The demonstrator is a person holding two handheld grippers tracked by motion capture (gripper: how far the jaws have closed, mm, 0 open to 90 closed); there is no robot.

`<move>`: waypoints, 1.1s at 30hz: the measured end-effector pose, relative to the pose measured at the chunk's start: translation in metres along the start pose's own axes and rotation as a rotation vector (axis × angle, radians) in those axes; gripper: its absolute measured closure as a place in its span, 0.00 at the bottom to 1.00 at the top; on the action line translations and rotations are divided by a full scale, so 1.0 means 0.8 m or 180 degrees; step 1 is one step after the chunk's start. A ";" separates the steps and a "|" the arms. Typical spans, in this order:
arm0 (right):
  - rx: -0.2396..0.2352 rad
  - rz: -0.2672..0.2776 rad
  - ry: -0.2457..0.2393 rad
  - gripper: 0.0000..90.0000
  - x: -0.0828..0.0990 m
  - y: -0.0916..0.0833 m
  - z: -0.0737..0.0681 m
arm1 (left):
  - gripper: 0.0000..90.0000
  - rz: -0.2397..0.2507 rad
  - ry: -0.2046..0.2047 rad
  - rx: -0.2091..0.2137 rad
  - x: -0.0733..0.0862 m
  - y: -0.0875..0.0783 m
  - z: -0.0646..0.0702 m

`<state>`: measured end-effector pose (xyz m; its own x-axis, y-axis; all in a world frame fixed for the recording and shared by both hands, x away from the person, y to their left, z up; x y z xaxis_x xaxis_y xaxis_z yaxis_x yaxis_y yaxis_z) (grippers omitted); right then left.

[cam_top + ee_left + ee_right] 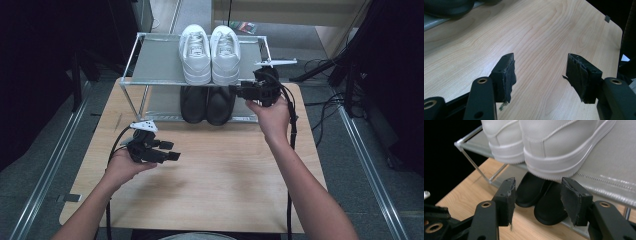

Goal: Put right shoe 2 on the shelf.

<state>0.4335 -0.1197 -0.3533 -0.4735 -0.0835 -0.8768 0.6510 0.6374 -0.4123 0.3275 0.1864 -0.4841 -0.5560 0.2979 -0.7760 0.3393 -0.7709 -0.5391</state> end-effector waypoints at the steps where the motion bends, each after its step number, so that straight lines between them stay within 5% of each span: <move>1: -0.0013 0.0002 -0.0020 0.52 0.005 0.000 0.000 | 0.45 -0.0003 0.0003 -0.0003 0.000 0.000 0.000; 18: -0.0306 -0.0057 0.0085 0.52 0.097 -0.012 -0.003 | 0.45 -0.0005 -0.0011 -0.0002 0.000 0.000 -0.001; 33: -0.0470 -0.0138 -0.0064 0.50 0.162 -0.029 -0.001 | 0.45 -0.0016 -0.0045 -0.0033 0.002 0.001 -0.005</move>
<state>0.3567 -0.1443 -0.4572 -0.4865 -0.1279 -0.8643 0.5351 0.7384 -0.4104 0.3299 0.1883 -0.4869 -0.5684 0.2938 -0.7685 0.3442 -0.7635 -0.5464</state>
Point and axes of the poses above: each handheld gripper's, and its own axes: y roughly forward along the jaws, x roughly out of its underside, z roughly to its right, the point moved 3 cm from there along y, roughly forward along the jaws, and after that the axes turned 7 degrees about z, right-handed, at the moved point
